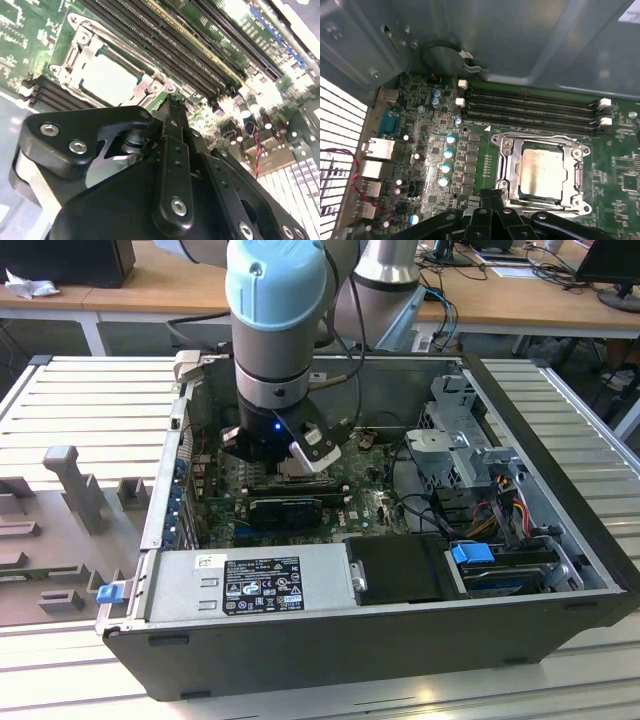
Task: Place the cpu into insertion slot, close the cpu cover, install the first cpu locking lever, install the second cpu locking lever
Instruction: 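Install the second cpu locking lever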
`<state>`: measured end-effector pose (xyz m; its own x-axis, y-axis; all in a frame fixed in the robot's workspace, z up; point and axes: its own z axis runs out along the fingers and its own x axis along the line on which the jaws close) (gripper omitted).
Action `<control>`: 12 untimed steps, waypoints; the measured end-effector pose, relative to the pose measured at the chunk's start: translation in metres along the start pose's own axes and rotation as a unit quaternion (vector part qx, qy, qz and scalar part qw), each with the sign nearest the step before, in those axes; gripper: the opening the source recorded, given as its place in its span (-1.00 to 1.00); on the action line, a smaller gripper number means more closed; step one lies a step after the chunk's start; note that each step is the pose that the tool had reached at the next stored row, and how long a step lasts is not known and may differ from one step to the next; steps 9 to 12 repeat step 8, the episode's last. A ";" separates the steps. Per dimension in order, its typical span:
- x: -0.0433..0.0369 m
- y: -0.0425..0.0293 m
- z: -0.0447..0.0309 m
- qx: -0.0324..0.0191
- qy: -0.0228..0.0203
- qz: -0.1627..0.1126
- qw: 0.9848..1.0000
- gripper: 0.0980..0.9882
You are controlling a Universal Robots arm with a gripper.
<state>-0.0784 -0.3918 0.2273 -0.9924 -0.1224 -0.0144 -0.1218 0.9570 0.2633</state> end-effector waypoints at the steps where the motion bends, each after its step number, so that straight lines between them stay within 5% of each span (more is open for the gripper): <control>1: 0.0000 0.0006 -0.0024 0.000 0.000 0.000 1.000 -0.98; 6: -0.0002 0.0041 -0.0150 0.000 0.000 0.000 1.000 -0.98; 12: -0.0002 0.0042 -0.0156 0.000 0.000 0.000 1.000 -0.98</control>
